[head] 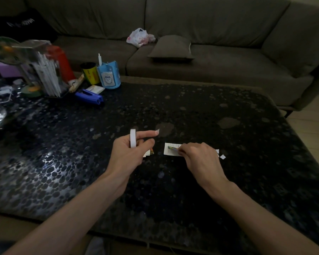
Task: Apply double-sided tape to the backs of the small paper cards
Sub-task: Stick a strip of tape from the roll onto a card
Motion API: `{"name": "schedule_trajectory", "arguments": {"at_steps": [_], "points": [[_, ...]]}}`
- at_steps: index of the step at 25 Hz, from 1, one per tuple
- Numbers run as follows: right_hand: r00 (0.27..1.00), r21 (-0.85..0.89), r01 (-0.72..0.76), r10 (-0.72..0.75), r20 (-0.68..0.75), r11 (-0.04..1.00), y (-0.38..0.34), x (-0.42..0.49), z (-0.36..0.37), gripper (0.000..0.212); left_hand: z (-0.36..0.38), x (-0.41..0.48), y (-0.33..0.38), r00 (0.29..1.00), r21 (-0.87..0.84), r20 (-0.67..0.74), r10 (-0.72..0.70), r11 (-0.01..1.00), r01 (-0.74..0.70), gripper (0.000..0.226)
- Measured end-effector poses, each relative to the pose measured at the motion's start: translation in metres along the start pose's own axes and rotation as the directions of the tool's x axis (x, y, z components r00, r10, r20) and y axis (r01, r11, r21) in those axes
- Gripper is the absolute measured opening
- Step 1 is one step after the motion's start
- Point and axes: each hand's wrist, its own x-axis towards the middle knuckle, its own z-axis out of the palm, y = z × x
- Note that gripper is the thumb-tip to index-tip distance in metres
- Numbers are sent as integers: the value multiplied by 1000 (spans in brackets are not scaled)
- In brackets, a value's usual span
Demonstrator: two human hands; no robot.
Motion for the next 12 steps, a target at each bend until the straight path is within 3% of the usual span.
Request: {"name": "schedule_trajectory", "arguments": {"at_steps": [3,6,9,12], "points": [[996,-51,5,-10,-91,999,2,-7,-9,19,0,1,-2,1000,5,4,-6,1000,6,23],[985,-18,116,-117,-123,993,2,-14,-10,15,0,1,-2,1000,-9,4,-6,1000,6,21],[971,-13,227,-228,-75,974,4,-24,-2,16,1,0,-3,1000,-8,11,1,1000,0,21],[970,5,243,-243,-6,970,13,-31,3,21,3,-1,-5,1000,13,18,-4,1000,4,21]]}}
